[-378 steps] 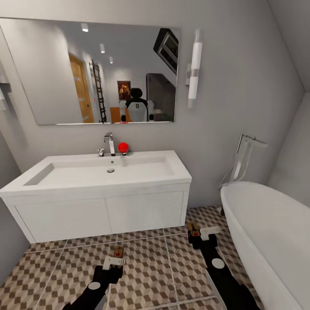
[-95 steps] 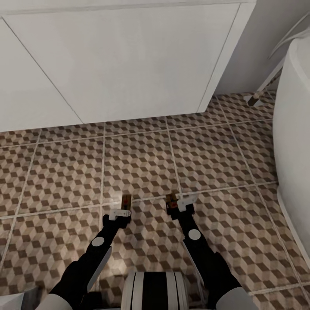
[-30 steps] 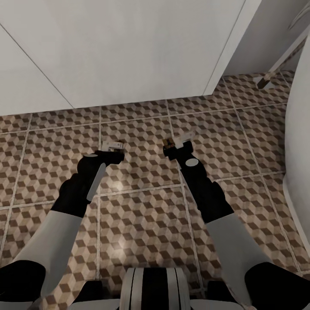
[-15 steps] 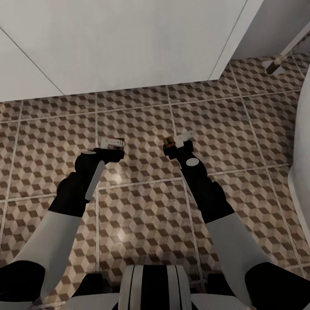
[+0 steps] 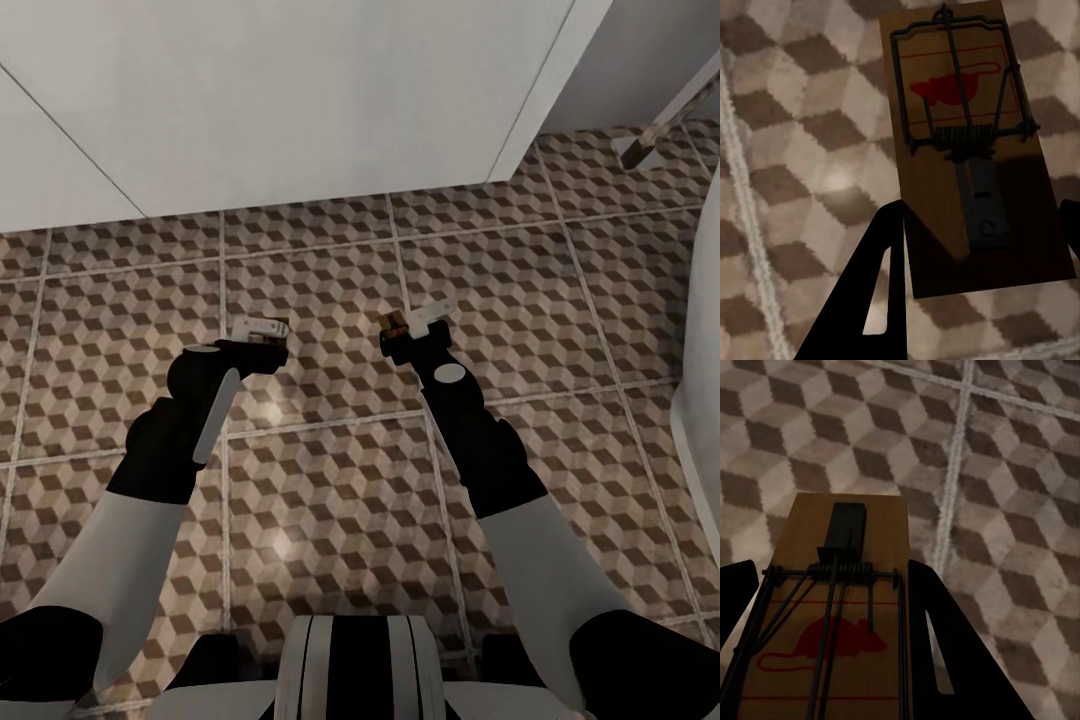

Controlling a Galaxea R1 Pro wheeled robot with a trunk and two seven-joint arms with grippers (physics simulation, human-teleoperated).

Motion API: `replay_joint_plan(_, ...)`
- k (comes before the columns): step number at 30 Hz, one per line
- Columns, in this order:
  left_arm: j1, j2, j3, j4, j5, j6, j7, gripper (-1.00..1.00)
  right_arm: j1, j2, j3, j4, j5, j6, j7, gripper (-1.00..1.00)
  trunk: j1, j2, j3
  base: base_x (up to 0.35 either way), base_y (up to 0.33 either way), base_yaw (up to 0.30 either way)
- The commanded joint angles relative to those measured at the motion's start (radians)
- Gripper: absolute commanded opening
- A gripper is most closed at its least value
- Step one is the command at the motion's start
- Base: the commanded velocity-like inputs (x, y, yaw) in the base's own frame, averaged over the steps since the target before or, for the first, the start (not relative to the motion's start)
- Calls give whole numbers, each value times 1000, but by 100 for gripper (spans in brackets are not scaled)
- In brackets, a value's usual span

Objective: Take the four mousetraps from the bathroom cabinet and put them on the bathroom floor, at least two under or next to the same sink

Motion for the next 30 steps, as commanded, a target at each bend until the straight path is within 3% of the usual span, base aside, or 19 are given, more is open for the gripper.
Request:
replay_joint_plan(1,0,1,-2,-1,9,3,10,-100,-1,0,2,-1,3,6,-4,-100,0,0,0,0,0,0)
replay_joint_plan(30,7,9,-3,0,11,-2,9,-100,1,-4,3,0,1,0,-2,-100,6,-3,0,18,0,0)
